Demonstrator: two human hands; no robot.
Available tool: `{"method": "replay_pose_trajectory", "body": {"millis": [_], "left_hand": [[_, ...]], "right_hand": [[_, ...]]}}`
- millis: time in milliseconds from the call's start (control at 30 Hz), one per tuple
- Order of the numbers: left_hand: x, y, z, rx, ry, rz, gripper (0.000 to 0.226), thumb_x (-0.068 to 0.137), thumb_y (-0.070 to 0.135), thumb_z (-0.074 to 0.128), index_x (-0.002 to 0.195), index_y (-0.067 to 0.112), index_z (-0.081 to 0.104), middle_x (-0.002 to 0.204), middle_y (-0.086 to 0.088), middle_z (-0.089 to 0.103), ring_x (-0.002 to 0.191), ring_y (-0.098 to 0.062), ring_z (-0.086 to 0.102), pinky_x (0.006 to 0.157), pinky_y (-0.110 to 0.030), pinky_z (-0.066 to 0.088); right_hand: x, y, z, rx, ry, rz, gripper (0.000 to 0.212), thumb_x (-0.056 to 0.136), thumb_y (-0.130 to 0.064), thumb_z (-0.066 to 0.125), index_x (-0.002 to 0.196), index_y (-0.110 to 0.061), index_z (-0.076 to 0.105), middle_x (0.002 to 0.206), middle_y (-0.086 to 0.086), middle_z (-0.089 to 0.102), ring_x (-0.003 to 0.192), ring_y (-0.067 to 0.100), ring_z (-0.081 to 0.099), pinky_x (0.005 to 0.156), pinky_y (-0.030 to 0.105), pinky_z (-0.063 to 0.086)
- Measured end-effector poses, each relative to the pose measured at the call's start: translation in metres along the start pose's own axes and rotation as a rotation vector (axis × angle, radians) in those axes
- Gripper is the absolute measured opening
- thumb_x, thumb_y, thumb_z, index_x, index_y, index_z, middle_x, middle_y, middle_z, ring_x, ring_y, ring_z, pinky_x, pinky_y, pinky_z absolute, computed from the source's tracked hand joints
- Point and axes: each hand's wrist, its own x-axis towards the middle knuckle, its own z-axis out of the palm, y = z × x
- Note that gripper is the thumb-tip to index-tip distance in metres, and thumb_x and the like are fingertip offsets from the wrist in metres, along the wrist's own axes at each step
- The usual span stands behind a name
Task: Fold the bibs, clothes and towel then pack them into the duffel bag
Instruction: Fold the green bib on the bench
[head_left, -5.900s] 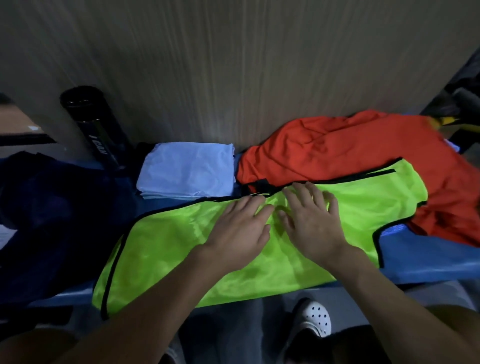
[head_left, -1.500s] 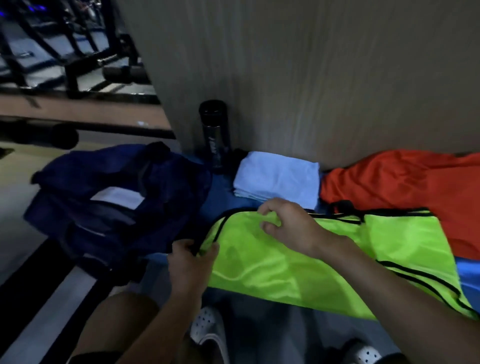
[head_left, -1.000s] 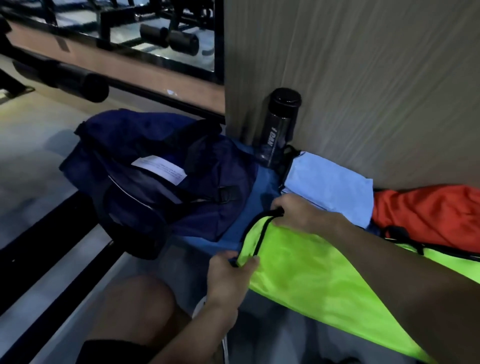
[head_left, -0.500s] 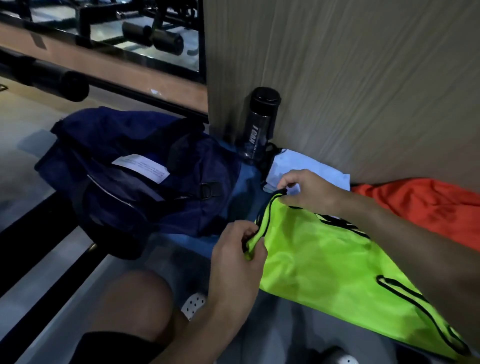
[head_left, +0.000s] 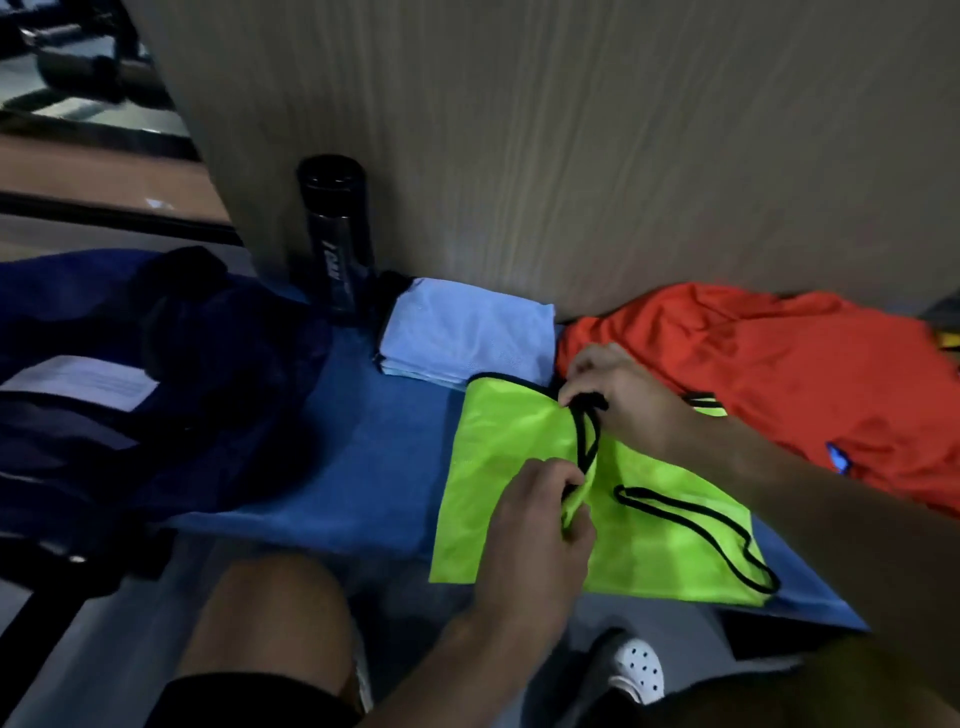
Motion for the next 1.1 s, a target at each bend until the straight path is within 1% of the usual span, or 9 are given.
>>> {"method": "replay_pose_trajectory", "body": {"millis": [100,267,400,500,600,767,867,967,1100], "left_hand": [[0.009,0.002,0.009,0.072,-0.031,0.055,0.026,0.086,0.038,0.057,0.103,0.020,0.062,0.102,0.008,0.056,0.097,-0.013,0.054,0.086,-0.033,0.047],[0.025,-0.022,0.014,0.580,-0.090,0.143,0.048,0.080,0.052,0.045,0.114,0.027,0.069,0.122,0.003,0.061,0.114,-0.021,0.057,0.099,-0.036,0.032],[0.026,-0.034,0.020,0.660,-0.189,0.121,0.056,0.078,0.058,0.043,0.119,0.029,0.068,0.126,0.002,0.061,0.120,-0.022,0.055,0.102,-0.035,0.026],[0.027,-0.035,0.021,0.664,-0.196,0.116,0.057,0.079,0.060,0.043,0.119,0.028,0.068,0.126,0.003,0.061,0.122,-0.022,0.054,0.102,-0.036,0.025],[0.030,-0.028,0.021,0.672,-0.217,0.165,0.057,0.080,0.061,0.041,0.120,0.028,0.066,0.126,0.004,0.058,0.120,-0.022,0.052,0.100,-0.039,0.028],[0.065,0.011,0.019,0.576,-0.375,0.384,0.045,0.092,0.048,0.052,0.131,0.026,0.057,0.136,0.006,0.050,0.130,-0.019,0.041,0.103,-0.043,0.032],[0.103,0.040,0.033,0.580,-0.484,0.509,0.048,0.094,0.040,0.059,0.138,0.024,0.051,0.144,0.005,0.046,0.134,-0.020,0.039,0.105,-0.044,0.032],[0.137,0.065,0.057,0.683,-0.647,0.633,0.054,0.096,0.031,0.059,0.147,0.027,0.042,0.159,0.006,0.030,0.144,-0.018,0.028,0.111,-0.042,0.028],[0.163,0.085,0.088,0.904,-0.870,0.795,0.061,0.097,0.020,0.056,0.152,0.031,0.032,0.163,0.010,0.020,0.149,-0.014,0.018,0.113,-0.039,0.022]], "right_hand": [[-0.015,0.012,0.000,-0.098,-0.045,-0.011,0.037,0.070,-0.004,0.062,0.096,-0.027,0.075,0.107,0.006,0.058,0.096,0.029,0.051,0.082,0.044,0.047],[-0.032,0.017,0.004,-0.200,-0.089,0.039,0.030,0.088,-0.027,0.058,0.111,-0.040,0.070,0.120,-0.002,0.051,0.109,0.024,0.042,0.083,0.037,0.033],[-0.038,0.014,0.003,-0.218,-0.119,0.075,0.033,0.092,-0.043,0.046,0.118,-0.043,0.066,0.126,-0.005,0.045,0.115,0.021,0.037,0.090,0.040,0.031],[-0.045,0.009,0.001,-0.232,-0.115,0.117,0.051,0.087,-0.060,0.028,0.118,-0.044,0.065,0.132,-0.008,0.044,0.121,0.019,0.033,0.098,0.045,0.028],[-0.062,-0.001,-0.003,-0.210,0.032,0.172,0.047,0.085,-0.057,0.036,0.116,-0.040,0.066,0.127,-0.009,0.050,0.120,0.019,0.039,0.095,0.040,0.026],[-0.118,-0.013,-0.008,-0.027,0.454,0.642,0.020,0.091,-0.033,0.059,0.109,-0.027,0.067,0.110,-0.006,0.059,0.108,0.022,0.048,0.086,0.036,0.028],[-0.151,0.004,-0.003,0.225,0.482,0.955,0.016,0.091,-0.029,0.062,0.102,-0.017,0.065,0.092,0.002,0.061,0.098,0.030,0.056,0.085,0.044,0.044],[-0.169,0.019,0.004,0.467,0.425,1.127,0.024,0.094,-0.027,0.056,0.095,-0.004,0.062,0.074,0.005,0.056,0.079,0.022,0.053,0.070,0.030,0.037],[-0.177,0.022,0.010,0.469,0.347,1.156,0.038,0.079,-0.059,0.044,0.071,-0.021,0.044,0.074,0.004,0.049,0.074,0.018,0.044,0.069,0.034,0.035]]}}
